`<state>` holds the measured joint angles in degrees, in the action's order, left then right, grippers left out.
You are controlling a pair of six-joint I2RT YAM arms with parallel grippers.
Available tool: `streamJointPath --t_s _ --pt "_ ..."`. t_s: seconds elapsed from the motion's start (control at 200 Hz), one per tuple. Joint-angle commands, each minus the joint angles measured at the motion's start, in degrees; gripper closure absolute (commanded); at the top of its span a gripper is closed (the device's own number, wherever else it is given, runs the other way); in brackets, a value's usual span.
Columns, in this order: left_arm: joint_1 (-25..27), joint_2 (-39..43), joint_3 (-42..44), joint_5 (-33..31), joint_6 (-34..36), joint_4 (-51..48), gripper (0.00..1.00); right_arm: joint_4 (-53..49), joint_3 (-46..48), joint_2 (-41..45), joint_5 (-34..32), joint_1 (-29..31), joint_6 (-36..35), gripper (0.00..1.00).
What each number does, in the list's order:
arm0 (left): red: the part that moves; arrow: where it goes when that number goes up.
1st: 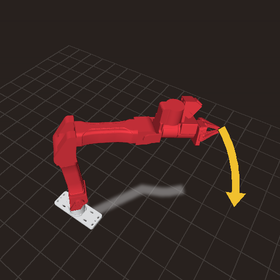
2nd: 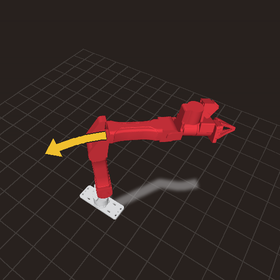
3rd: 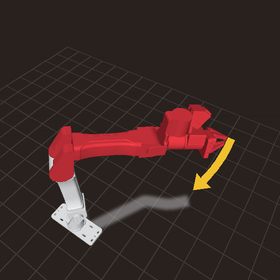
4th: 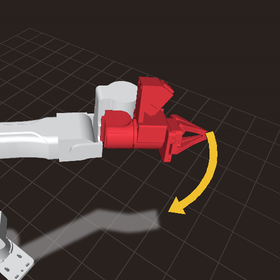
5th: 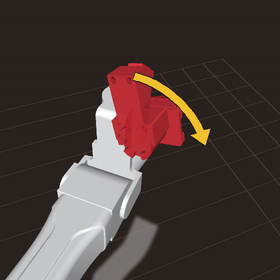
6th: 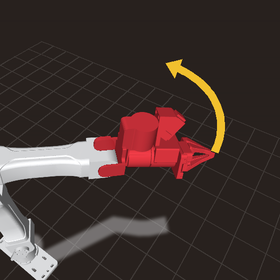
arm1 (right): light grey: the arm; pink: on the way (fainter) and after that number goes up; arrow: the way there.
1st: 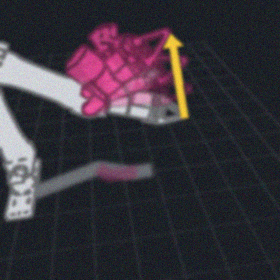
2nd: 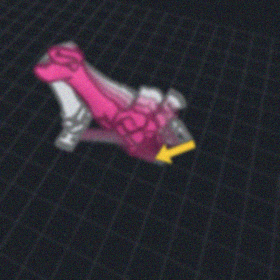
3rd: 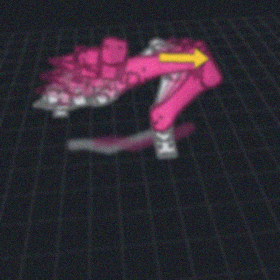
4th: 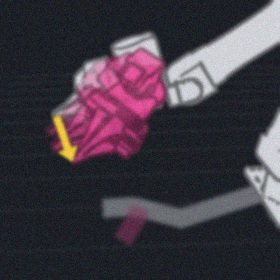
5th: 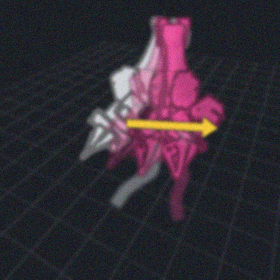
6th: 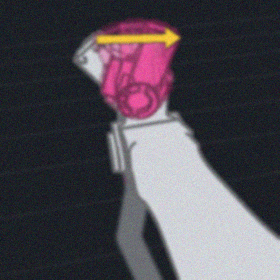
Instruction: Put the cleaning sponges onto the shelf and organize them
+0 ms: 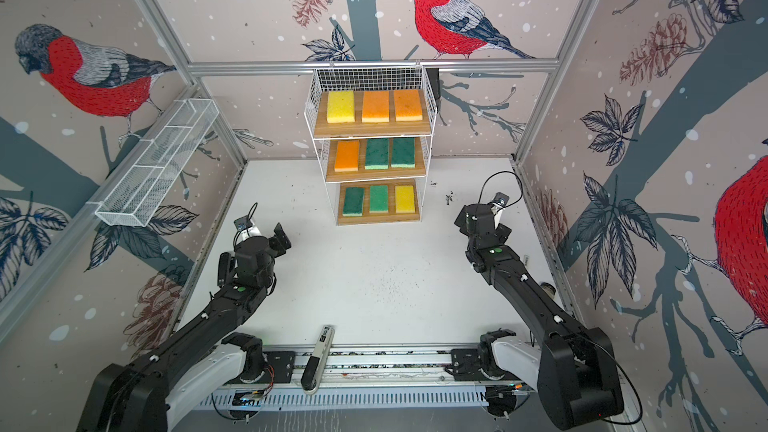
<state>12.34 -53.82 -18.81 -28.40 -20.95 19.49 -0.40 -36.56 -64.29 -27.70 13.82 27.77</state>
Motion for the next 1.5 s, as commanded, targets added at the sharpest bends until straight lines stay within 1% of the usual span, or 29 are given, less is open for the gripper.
streamJointPath --t_s 0.0,0.125,0.21,0.325,0.46,0.52,0.59,0.615,0.65,0.71,0.76,0.825,0.88,0.945,0.99,1.045,1.116,1.196,1.286,1.346,1.436,1.496 --pt "-3.72 -1.13 -0.25 2.09 0.98 3.53 0.01 7.87 1.49 -0.44 1.09 -2.69 -3.80 0.00" --pt "-8.25 -3.25 1.74 3.21 0.97 9.48 0.01 12.01 3.42 -1.03 3.10 -7.27 -5.30 0.00" --pt "-9.59 -6.02 3.02 1.27 2.46 14.42 0.01 17.49 6.17 -1.85 3.81 -9.91 -6.91 0.00" --pt "-11.41 -11.59 4.21 1.67 3.65 21.46 0.01 24.77 9.88 -3.13 4.16 -12.51 -8.18 0.00" --pt "-11.96 -17.09 3.89 2.29 4.53 26.11 0.01 33.56 13.57 -4.93 3.50 -13.45 -11.39 0.00" --pt "-12.08 -19.03 4.43 2.84 5.66 30.21 0.01 37.88 14.68 -6.10 3.04 -13.48 -12.40 0.01" --pt "-12.16 -21.25 6.44 3.67 8.01 38.75 0.01 43.93 16.08 -7.25 4.71 -13.56 -14.30 0.00" --pt "-12.30 -21.80 6.96 4.52 8.53 41.07 0.02 45.98 16.40 -9.27 4.93 -13.58 -14.53 0.00" --pt "-12.34 -22.67 6.96 5.83 10.28 43.30 0.02 48.53 16.75 -10.66 5.26 -13.55 -15.24 0.00" --pt "-12.49 -24.32 6.34 5.71 11.33 44.57 0.02 51.49 16.75 -13.24 4.93 -13.65 -16.14 0.00" --pt "-12.73 -26.31 6.91 6.04 11.82 48.39 0.02 51.07 15.92 -15.34 7.86 -14.42 -16.21 0.00" --pt "-12.87 -28.24 6.65 8.20 12.97 50.27 0.02 53.99 16.39 -18.20 9.81 -14.08 -17.56 0.00" --pt "-12.86 -27.94 6.48 9.10 12.87 49.13 0.02 58.36 17.59 -20.21 10.09 -12.83 -19.68 0.01" --pt "-12.87 -28.09 7.72 10.28 13.55 51.60 0.02 58.85 17.56 -20.81 10.08 -10.84 -22.08 0.00" --pt "-12.89 -28.30 8.49 11.97 14.21 53.40 0.02 59.28 17.65 -20.96 10.00 -10.40 -22.52 0.00" --pt "-12.84 -29.27 9.53 15.24 15.46 56.24 0.02 59.31 17.78 -20.88 10.59 -10.48 -22.62 0.00" --pt "-12.86 -32.11 11.09 21.39 18.48 62.19 0.01 60.25 18.38 -20.63 11.62 -10.48 -23.09 0.00" --pt "-12.84 -36.49 12.40 23.47 19.39 70.10 0.02 60.42 18.48 -20.69 13.26 -10.61 -23.64 0.01" --pt "-12.83 -34.51 10.50 23.58 19.26 63.36 0.02 59.06 17.64 -21.04 15.63 -11.49 -23.29 0.01" --pt "-12.86 -35.26 8.90 23.97 19.50 61.67 0.01 59.07 17.66 -20.96 15.66 -11.55 -23.29 0.00" --pt "-12.86 -35.11 7.64 20.41 18.14 58.93 0.02 58.97 17.58 -21.05 15.75 -11.62 -23.20 0.01" --pt "-12.45 -34.95 7.41 19.86 18.42 58.25 0.02 58.98 17.57 -21.05 15.84 -11.70 -23.20 0.01"
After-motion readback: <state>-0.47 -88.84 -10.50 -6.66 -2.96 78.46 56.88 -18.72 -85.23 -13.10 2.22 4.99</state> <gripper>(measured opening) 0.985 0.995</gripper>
